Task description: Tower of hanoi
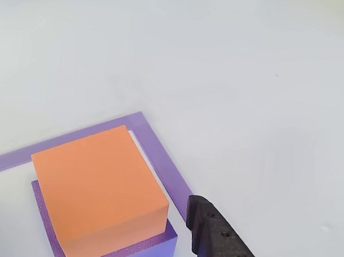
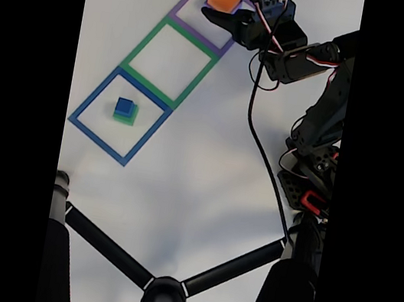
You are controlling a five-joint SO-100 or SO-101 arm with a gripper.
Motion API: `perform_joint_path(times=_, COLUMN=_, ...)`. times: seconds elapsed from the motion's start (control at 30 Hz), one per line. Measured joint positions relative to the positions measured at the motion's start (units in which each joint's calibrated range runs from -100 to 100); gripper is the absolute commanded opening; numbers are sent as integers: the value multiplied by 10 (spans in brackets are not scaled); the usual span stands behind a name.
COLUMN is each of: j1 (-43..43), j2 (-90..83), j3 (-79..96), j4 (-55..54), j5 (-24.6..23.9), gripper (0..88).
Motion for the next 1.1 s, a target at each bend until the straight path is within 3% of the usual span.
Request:
perform_joint_path(times=0.4, j1=-14, j2=27, j3=-35, j4=0, j5=0, gripper=368)
perform_joint_path(times=0.67, j1=-14, j2=39, j3=-41, j4=0, j5=0, gripper=264)
perform_joint_path(times=1.1, j1=-23, j2=39, j3=-45, j4=0, j5=0, gripper=198)
